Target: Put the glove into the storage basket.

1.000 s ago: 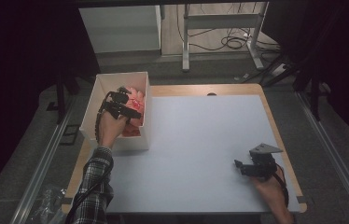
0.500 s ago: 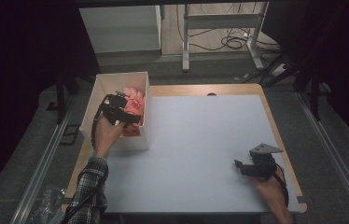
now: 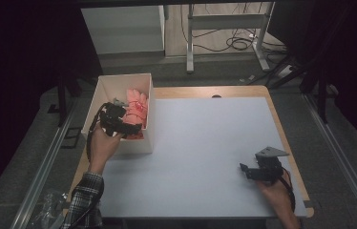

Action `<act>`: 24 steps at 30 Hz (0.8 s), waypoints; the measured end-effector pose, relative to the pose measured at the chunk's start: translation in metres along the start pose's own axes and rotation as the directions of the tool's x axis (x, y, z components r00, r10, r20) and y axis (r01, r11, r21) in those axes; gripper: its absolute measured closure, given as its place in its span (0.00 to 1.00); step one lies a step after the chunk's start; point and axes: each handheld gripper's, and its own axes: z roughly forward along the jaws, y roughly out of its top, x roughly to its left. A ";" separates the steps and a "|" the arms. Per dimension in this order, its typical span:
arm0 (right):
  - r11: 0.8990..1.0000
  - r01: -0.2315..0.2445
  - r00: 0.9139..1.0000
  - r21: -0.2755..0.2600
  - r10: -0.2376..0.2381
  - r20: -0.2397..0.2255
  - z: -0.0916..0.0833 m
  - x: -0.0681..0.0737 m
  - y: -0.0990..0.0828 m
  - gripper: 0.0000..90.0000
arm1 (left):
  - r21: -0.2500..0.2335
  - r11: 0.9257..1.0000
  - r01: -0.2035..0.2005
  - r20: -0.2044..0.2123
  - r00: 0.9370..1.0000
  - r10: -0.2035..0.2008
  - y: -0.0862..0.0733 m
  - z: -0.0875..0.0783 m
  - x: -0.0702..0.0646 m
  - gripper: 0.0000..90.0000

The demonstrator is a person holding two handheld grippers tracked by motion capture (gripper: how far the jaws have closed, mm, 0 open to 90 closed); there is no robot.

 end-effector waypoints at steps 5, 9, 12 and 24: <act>1.000 0.000 1.000 0.000 0.000 0.001 0.000 0.000 0.000 0.26 | -0.018 1.000 -0.001 0.021 1.000 0.002 -0.007 -0.008 -0.004 0.02; 1.000 0.000 1.000 0.000 0.000 0.001 0.000 0.000 0.000 0.26 | -0.027 1.000 -0.012 0.034 0.999 0.013 -0.014 -0.012 -0.008 0.02; 1.000 0.002 1.000 0.002 -0.002 0.002 0.000 0.000 0.000 0.26 | -0.037 0.999 -0.022 0.048 0.999 0.023 -0.021 -0.016 -0.014 0.03; 1.000 0.001 1.000 0.002 -0.001 0.003 0.000 0.000 0.000 0.25 | -0.053 0.998 -0.038 0.085 0.996 0.042 -0.040 -0.026 -0.029 0.03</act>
